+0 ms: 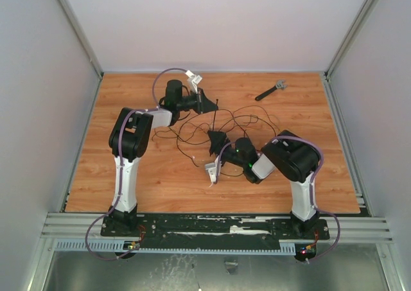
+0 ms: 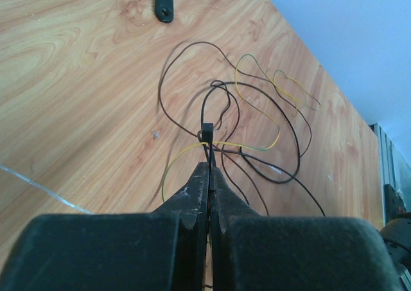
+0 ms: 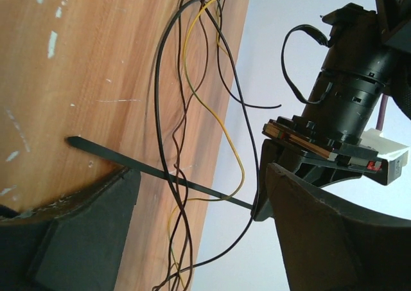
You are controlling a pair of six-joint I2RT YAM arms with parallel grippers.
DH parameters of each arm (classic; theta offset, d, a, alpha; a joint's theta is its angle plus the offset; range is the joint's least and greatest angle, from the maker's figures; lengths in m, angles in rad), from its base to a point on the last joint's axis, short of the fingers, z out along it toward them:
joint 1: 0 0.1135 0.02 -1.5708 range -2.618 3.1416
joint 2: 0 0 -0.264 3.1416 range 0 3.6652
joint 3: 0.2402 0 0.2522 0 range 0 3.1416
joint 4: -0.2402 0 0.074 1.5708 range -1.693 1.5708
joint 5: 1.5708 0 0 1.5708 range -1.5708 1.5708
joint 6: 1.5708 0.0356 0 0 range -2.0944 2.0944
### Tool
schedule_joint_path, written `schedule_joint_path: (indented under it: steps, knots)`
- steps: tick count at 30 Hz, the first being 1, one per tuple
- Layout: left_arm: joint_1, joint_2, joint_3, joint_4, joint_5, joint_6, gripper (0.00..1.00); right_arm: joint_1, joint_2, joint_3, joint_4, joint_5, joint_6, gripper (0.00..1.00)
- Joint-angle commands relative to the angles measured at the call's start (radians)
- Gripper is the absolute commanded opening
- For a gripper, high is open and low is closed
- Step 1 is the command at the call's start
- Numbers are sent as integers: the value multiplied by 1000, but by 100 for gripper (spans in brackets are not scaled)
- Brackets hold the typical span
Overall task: Zip-tie the wires
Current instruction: Tie the cable at the center of the board.
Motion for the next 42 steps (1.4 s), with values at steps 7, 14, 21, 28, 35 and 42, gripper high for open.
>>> schedule_joint_path:
  steps: [7, 14, 21, 28, 35, 42]
  knots:
    - [-3, 19, 26, 48, 23, -6, 0, 26, 22, -30, -45, 4, 65, 71]
    - [-3, 26, 27, 50, 23, -9, 0, 29, 41, -29, -38, 13, 51, 61]
    - [-3, 19, 25, 39, 22, -2, 0, 37, 60, -27, -14, 31, 48, 51]
    - [-3, 25, 26, 52, 23, -16, 0, 44, 63, -25, -15, 44, 43, 36]
    - [-3, 22, 25, 47, 23, -10, 0, 52, 72, -18, -15, 46, 43, 29]
    - [-3, 25, 28, 45, 24, -14, 0, 55, 80, -12, -21, 54, 38, 20]
